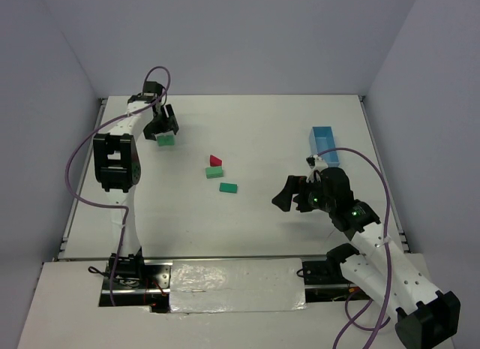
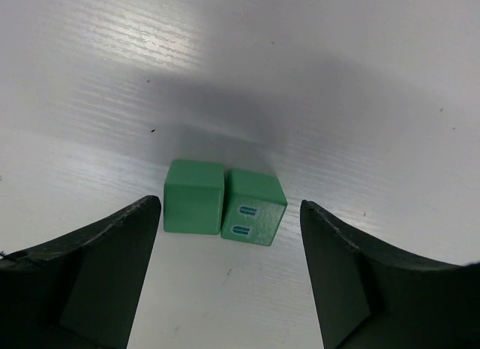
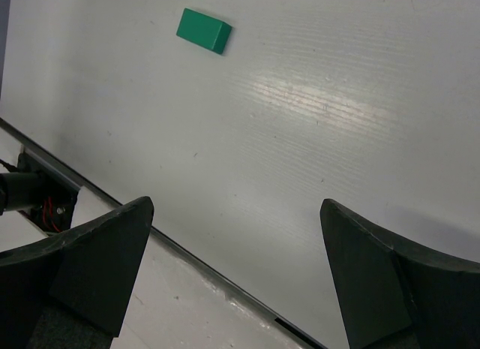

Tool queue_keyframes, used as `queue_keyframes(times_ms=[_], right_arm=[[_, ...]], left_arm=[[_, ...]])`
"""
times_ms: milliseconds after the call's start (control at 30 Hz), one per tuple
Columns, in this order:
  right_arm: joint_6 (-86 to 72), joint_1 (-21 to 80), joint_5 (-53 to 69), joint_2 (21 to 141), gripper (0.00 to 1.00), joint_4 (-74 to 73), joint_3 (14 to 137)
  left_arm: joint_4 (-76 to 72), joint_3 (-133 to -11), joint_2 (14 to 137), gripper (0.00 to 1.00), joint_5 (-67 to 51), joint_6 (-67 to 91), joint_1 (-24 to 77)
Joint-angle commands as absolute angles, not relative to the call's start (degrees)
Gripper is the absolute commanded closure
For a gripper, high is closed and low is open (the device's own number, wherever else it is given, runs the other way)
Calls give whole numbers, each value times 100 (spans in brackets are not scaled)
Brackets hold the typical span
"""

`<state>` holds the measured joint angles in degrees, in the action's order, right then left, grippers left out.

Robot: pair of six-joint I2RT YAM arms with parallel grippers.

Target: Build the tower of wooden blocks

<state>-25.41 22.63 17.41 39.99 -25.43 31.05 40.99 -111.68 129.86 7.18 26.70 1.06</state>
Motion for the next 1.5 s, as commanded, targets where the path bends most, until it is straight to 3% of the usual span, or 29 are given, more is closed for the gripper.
queue_keyframes(times_ms=[0,467,567,900,1167,1467], right_arm=[[-2443,2285,1811,3990,0,-2276,3076],[-2435,2277,1819,3990,0,-2276,3067],[-2435,2294,1819,3990,0,-2268,3067],[-2435,2294,1811,3999,0,-2259,3067],[-2426,2277,1828,4008,0,-2250,3050],[-2426,2294,1872,4034,0,-2224,3050]], left_arm=[[4236,-11434,13201,12,545,2409,123],[4166,-11382,13201,14,642,2452,132],[4148,-11338,13192,21,650,2470,123],[4087,-11092,13061,25,765,2636,123],[3507,-9959,12542,25,879,3137,114],[3516,-9598,12253,25,1344,3621,106]])
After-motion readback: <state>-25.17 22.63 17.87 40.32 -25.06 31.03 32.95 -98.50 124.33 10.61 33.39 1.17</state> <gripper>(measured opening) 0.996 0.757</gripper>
